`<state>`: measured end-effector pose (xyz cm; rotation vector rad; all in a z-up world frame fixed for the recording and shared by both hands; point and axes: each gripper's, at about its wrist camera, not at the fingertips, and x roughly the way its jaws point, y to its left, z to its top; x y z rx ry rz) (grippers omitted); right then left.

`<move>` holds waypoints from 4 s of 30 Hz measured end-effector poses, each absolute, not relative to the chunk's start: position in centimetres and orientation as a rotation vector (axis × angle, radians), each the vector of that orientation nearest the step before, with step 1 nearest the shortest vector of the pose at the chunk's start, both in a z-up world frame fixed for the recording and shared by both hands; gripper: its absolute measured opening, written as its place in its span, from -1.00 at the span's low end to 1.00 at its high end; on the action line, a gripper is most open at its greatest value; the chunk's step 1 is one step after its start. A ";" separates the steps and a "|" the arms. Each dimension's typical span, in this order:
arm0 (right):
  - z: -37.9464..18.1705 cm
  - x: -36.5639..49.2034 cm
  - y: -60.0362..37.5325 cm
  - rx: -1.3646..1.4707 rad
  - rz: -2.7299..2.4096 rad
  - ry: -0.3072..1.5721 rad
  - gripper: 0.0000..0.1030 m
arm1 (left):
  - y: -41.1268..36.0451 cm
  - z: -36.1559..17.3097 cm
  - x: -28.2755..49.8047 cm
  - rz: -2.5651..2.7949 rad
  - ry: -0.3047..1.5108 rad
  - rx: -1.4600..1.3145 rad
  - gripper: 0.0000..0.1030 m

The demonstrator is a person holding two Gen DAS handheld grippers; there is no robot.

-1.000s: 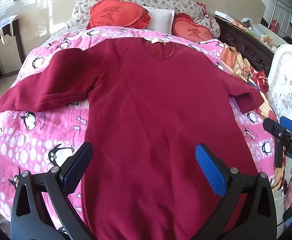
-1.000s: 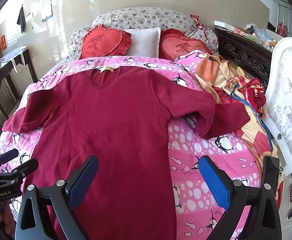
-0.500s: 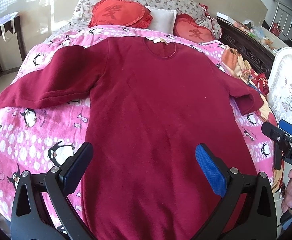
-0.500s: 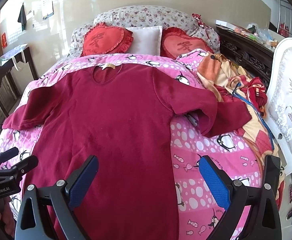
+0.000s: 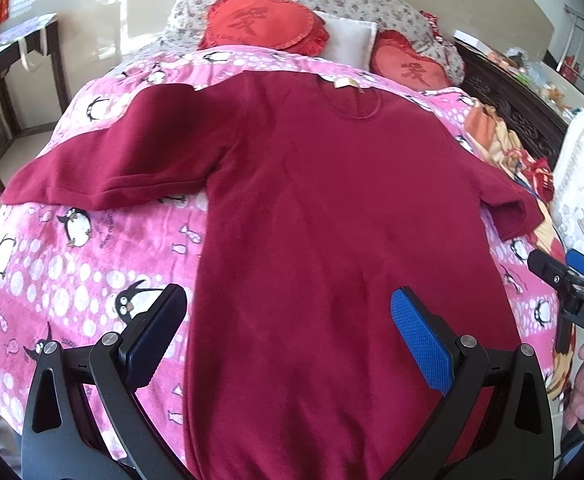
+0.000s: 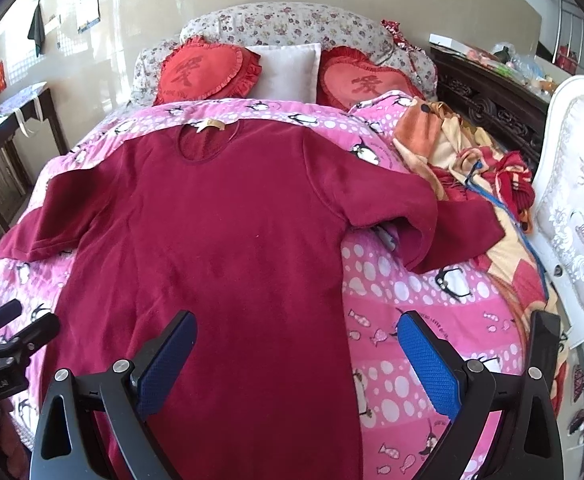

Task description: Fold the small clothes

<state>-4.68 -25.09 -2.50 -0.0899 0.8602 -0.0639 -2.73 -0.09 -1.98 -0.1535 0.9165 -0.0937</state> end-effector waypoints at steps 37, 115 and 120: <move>-3.4 -4.4 -27.6 -0.029 -0.142 0.873 0.94 | -1.7 -3.4 -3.3 -0.061 0.963 -0.097 0.99; -3.0 -3.9 -20.9 -0.009 -0.022 0.827 0.94 | 1.4 -3.6 -4.6 -0.125 0.828 -0.119 0.99; -3.3 -4.0 -21.0 -0.003 -0.029 0.833 0.94 | 1.4 -3.9 -4.4 -0.170 0.860 -0.127 0.99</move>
